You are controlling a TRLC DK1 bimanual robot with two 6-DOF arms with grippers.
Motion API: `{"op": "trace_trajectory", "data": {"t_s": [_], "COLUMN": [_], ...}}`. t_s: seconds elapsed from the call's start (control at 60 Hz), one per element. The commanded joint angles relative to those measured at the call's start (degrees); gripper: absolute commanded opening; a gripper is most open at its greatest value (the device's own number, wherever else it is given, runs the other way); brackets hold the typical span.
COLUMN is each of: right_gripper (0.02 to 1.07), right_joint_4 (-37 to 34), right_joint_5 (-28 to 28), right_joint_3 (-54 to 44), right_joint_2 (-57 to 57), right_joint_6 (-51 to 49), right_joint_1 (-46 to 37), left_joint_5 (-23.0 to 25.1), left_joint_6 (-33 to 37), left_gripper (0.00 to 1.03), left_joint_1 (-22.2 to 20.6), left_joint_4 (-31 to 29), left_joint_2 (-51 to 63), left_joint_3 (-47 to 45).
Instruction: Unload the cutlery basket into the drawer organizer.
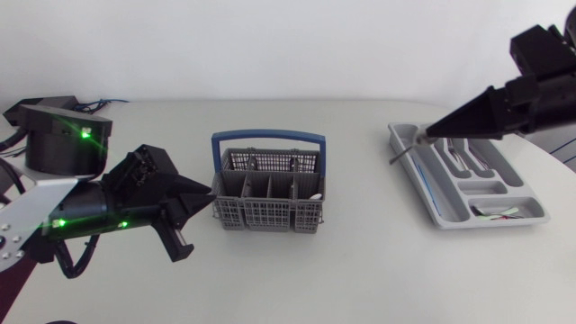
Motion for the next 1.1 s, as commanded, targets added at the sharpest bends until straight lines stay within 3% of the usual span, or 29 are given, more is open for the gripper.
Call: {"op": "trace_trajectory", "data": {"t_s": [0.0,0.133,0.533,1.083], "right_gripper": [0.07,0.07,0.07,0.07], "right_joint_4": [-1.55,-0.05,18.32,33.52], "right_joint_5": [0.60,4.99,19.23,28.02], "right_joint_3": [-3.31,-6.91,-11.66,-9.81], "right_joint_2": [-0.63,-0.37,6.40,23.01], "right_joint_6": [-6.71,-11.99,-16.29,-16.29], "right_joint_1": [-5.90,-13.55,-27.96,-32.01], "left_joint_5": [-1.20,-2.43,-6.03,-7.70], "left_joint_6": [-0.78,-1.22,-3.24,-5.00], "left_gripper": [0.22,0.22,0.22,0.22], "left_joint_1": [-2.28,-5.09,-11.42,-14.76], "left_joint_4": [-0.13,-0.04,-0.31,-1.62], "left_joint_2": [2.60,5.76,13.41,20.97], "left_joint_3": [2.54,5.00,12.21,19.85]}}
